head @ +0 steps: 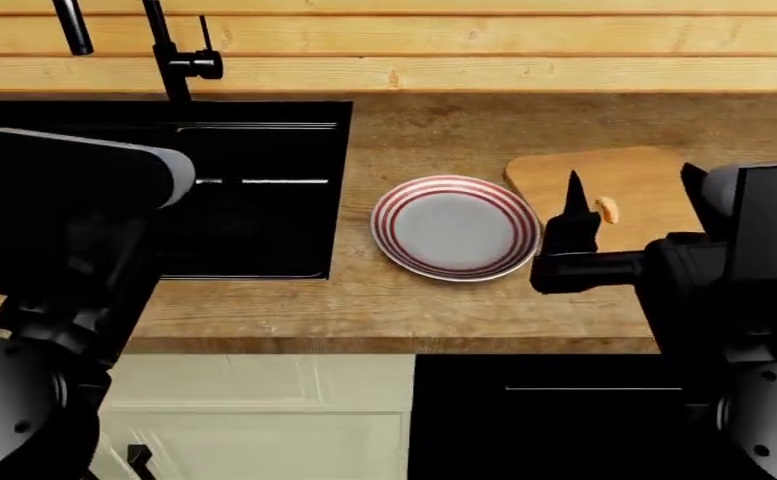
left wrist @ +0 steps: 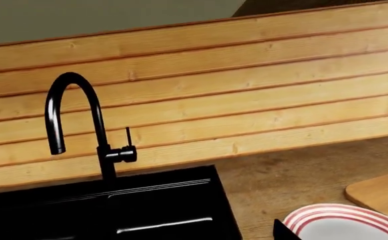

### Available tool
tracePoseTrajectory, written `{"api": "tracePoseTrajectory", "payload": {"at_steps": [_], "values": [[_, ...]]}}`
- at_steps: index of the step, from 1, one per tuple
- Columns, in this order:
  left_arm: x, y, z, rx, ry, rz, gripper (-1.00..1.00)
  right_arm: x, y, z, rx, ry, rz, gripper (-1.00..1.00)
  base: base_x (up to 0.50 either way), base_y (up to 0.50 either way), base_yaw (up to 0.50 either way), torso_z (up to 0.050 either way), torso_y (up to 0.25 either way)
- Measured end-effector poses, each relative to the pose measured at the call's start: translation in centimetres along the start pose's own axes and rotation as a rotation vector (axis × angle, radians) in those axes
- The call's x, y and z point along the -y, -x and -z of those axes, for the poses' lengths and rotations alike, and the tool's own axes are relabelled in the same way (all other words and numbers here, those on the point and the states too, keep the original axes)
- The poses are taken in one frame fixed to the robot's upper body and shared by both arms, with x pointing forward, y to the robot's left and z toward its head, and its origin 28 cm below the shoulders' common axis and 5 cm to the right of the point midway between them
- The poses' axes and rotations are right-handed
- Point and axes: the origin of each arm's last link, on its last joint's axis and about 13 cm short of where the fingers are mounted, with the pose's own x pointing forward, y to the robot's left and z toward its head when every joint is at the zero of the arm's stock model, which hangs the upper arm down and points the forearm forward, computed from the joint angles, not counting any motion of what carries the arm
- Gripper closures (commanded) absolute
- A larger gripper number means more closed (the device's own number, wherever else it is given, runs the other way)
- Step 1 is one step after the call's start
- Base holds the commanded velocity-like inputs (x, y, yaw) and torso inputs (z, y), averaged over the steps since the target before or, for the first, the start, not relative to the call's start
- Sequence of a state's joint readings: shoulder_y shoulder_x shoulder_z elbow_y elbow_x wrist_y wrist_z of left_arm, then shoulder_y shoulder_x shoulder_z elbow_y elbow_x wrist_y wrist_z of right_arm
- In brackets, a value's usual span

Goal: Pick the sushi from the plate and place it on the cutting board. Then pick the condiment bottle from the cabinet and place it next to the cutting board.

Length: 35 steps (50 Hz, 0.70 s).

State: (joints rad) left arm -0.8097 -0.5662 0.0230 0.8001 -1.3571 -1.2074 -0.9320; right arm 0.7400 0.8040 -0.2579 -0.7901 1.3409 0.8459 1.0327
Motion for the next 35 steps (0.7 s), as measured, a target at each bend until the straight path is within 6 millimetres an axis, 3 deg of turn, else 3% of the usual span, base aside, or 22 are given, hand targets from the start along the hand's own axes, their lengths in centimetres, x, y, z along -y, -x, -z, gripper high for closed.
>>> {"api": "tracePoseTrajectory", "payload": {"at_steps": [35], "values": [[0.9, 1.6, 0.4, 0.033, 0.034, -0.014, -1.0, -0.8, 1.8, 1.5, 0.071, -0.041, 0.005, -1.0, 0.0, 0.49, 0.0, 0.0, 0.0]]}}
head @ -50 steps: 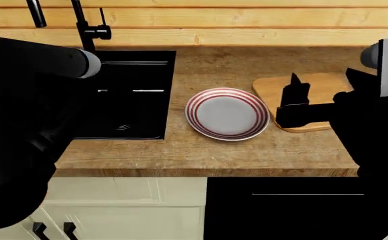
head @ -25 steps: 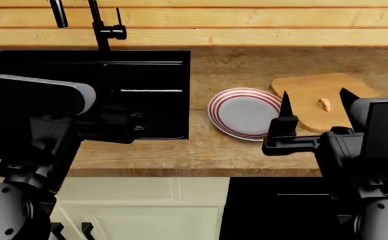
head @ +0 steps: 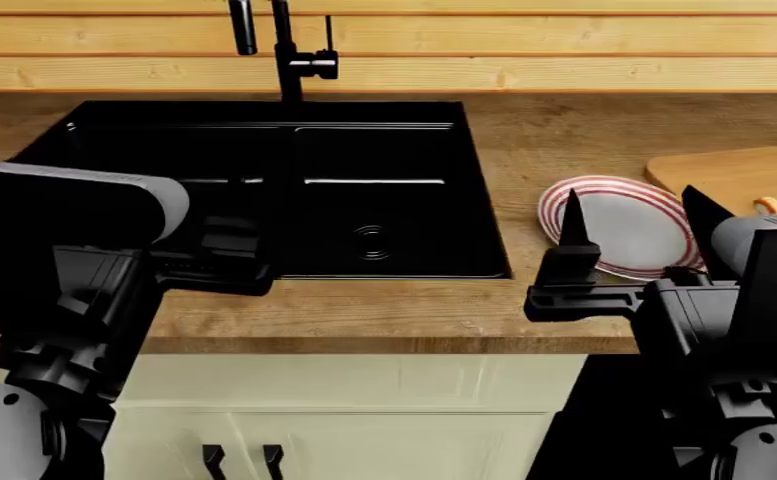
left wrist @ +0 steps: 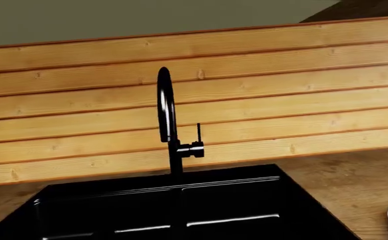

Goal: Pick the sushi from the plate and place it on the cutting board. Then pick the condiment bottle from the cabinet and place it next to the cutting board.

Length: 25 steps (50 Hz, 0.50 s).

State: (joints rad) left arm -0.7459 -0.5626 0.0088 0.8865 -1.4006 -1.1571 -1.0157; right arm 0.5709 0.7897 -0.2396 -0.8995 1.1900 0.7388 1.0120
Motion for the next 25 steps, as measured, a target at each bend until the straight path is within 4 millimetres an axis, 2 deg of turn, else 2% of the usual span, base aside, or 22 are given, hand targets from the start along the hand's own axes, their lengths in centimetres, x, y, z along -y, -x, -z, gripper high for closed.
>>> {"api": "tracePoseTrajectory", "payload": {"at_steps": [25], "values": [[0.18, 0.21, 0.19, -0.003, 0.006, 0.005, -1.0, -0.24, 0.12, 0.21, -0.001, -0.007, -0.01, -1.0, 0.0, 0.5, 0.0, 0.0, 0.0]]}}
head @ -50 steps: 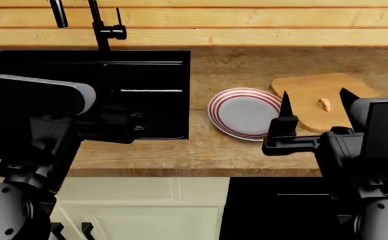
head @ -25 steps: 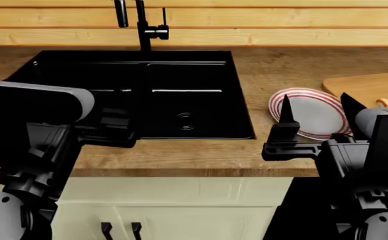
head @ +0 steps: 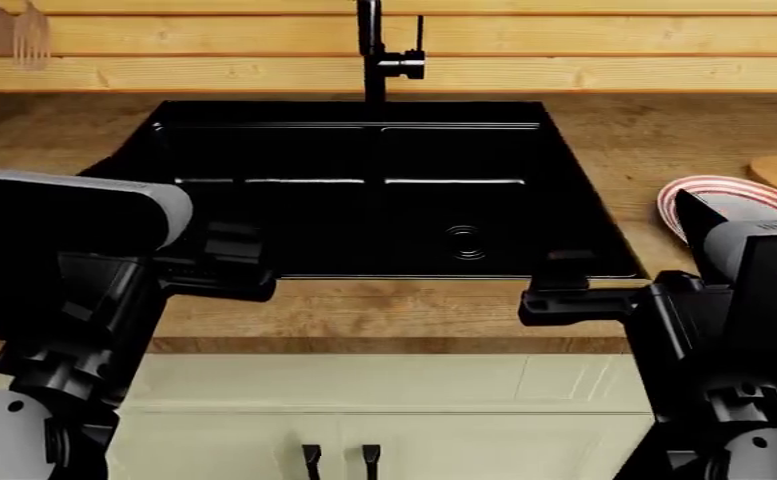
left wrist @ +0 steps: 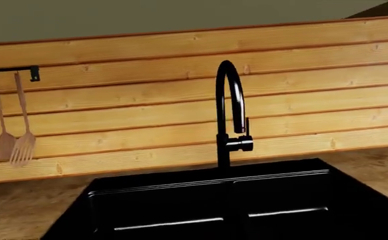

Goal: Pick the sushi from the plate and place it on the cutting board. Then pick the condiment bottle from the cabinet and place it next to the cutting board.

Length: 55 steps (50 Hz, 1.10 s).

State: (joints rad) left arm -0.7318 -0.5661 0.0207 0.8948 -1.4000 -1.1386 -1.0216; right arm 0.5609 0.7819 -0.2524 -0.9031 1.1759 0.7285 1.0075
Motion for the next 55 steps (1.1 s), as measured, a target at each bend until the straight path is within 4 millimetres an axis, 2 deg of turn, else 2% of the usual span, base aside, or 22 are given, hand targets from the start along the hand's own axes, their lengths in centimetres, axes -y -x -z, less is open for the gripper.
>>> {"api": "tracePoseTrajectory", "payload": {"at_steps": [18, 28, 37, 47, 55], "values": [[0.2, 0.0, 0.2, -0.006, 0.005, 0.01, -1.0, -0.2, -0.1, 0.1, -0.003, -0.006, -0.009, -1.0, 0.0, 0.5, 0.0, 0.0, 0.0], [0.2, -0.5, 0.2, -0.025, -0.003, 0.023, -1.0, -0.3, -0.6, 0.0, -0.026, -0.018, -0.038, -1.0, 0.0, 0.02, 0.0, 0.0, 0.0], [-0.3, -2.6, -0.5, -0.072, -0.016, 0.084, -1.0, -0.1, -2.3, -1.4, -0.079, -0.033, -0.102, -1.0, 0.0, 0.0, 0.0, 0.0, 0.0], [-1.1, -5.6, -3.0, -0.103, -0.032, 0.152, -1.0, 0.7, -4.5, -3.7, -0.119, -0.03, -0.146, -1.0, 0.01, 0.0, 0.0, 0.0, 0.0], [-1.6, -6.8, -4.5, -0.112, -0.045, 0.183, -1.0, 1.0, -5.3, -5.2, -0.126, -0.031, -0.169, -1.0, 0.35, 0.0, 0.0, 0.0, 0.0]]}}
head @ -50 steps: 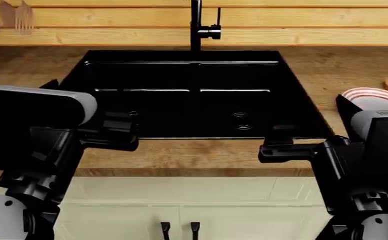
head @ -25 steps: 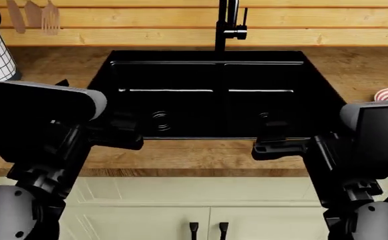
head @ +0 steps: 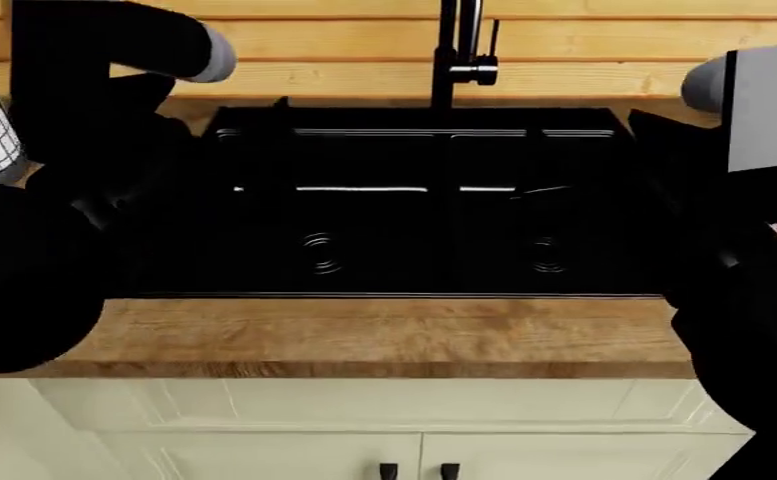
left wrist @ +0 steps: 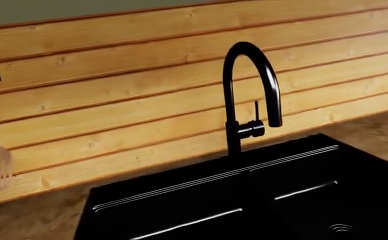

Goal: Pick the sushi from the plate and place it on the cutting board. Then pick the condiment bottle from the cabinet and place it next to the cutting board.

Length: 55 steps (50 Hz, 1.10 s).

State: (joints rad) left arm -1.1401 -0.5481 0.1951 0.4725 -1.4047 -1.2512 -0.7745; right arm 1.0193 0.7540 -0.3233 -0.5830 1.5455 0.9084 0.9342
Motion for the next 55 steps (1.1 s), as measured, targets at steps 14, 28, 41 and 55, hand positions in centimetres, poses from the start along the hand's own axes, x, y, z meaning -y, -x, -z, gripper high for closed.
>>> {"api": "tracePoseTrajectory", "payload": {"at_steps": [14, 28, 41, 55], "values": [[-0.4, -0.4, -1.0, -0.014, -0.006, 0.024, -1.0, 0.2, -0.2, -1.0, -0.006, -0.002, -0.025, -1.0, 0.45, 0.0, 0.0, 0.0, 0.0], [-0.3, -0.5, -1.1, -0.022, -0.008, 0.033, -1.0, 0.1, -0.2, -1.1, -0.01, -0.005, -0.038, -1.0, 0.46, 0.0, 0.0, 0.0, 0.001], [-0.4, -0.4, -1.0, -0.024, -0.01, 0.033, -1.0, 0.0, -0.1, -1.2, -0.009, 0.0, -0.041, -1.0, 0.42, 0.0, 0.0, 0.0, 0.001], [-0.4, -0.4, -1.1, -0.026, -0.01, 0.034, -1.0, 0.1, 0.1, -1.3, -0.017, 0.01, -0.026, -1.0, 0.03, 0.0, 0.0, 0.0, 0.001]]}}
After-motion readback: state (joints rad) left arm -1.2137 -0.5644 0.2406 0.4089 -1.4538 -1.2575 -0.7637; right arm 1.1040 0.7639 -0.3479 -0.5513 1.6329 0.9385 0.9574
